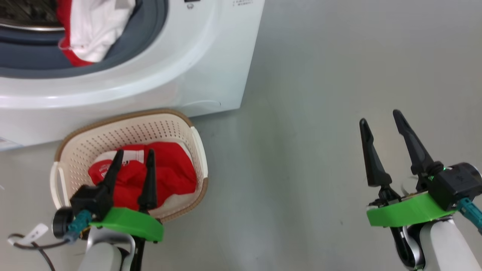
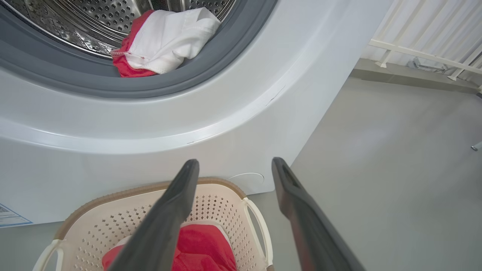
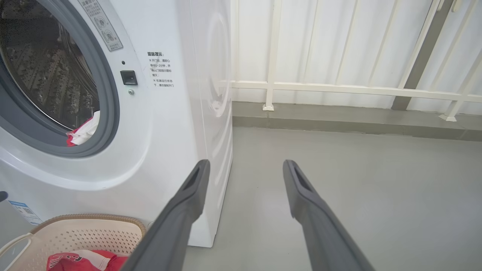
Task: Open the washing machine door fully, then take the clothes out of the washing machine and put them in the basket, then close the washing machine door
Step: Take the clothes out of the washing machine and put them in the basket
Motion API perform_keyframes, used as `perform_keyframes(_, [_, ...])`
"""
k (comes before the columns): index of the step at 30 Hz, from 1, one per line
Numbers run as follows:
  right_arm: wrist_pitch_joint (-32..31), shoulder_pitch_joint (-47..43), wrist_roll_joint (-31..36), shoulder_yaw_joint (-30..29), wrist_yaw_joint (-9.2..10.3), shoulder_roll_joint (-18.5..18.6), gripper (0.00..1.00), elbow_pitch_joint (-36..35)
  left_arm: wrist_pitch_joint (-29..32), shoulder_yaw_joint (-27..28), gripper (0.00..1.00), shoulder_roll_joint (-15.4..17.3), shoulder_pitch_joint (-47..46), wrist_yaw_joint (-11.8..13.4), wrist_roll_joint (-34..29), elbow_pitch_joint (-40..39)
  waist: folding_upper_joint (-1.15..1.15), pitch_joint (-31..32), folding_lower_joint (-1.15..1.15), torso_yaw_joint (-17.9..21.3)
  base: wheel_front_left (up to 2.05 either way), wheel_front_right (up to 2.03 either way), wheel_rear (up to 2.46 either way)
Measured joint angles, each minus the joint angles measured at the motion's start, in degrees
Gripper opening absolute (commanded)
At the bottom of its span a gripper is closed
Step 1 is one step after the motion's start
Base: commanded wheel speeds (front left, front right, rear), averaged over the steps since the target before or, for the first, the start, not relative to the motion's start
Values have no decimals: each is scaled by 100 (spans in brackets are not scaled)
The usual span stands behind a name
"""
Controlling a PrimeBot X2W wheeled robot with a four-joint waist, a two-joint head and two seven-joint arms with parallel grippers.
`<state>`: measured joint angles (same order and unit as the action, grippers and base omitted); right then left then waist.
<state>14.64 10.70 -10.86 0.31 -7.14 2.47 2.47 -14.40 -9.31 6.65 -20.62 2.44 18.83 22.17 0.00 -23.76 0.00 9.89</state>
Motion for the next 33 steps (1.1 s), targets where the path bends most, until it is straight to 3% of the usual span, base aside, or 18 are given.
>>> perform_keyframes(6, [0,-149,89,-94,0,-2,100,58,12,-114,100,13,365,22,-96,-410,0,346,0,-17,0,0,0])
perform_keyframes(13, [-1,-460,89,-157,0,-3,100,37,9,77,100,-5,823,428,-169,-1040,0,707,0,-35,0,0,0])
perform_keyframes(20, [-1,-799,147,-197,0,-9,100,-27,-8,320,100,-32,1372,627,-356,-1617,0,1085,0,-63,0,0,0])
perform_keyframes(33, [-1,-1467,186,-309,0,-34,100,-274,-14,641,100,-203,2297,659,-526,-2112,0,1660,0,-138,0,0,0])
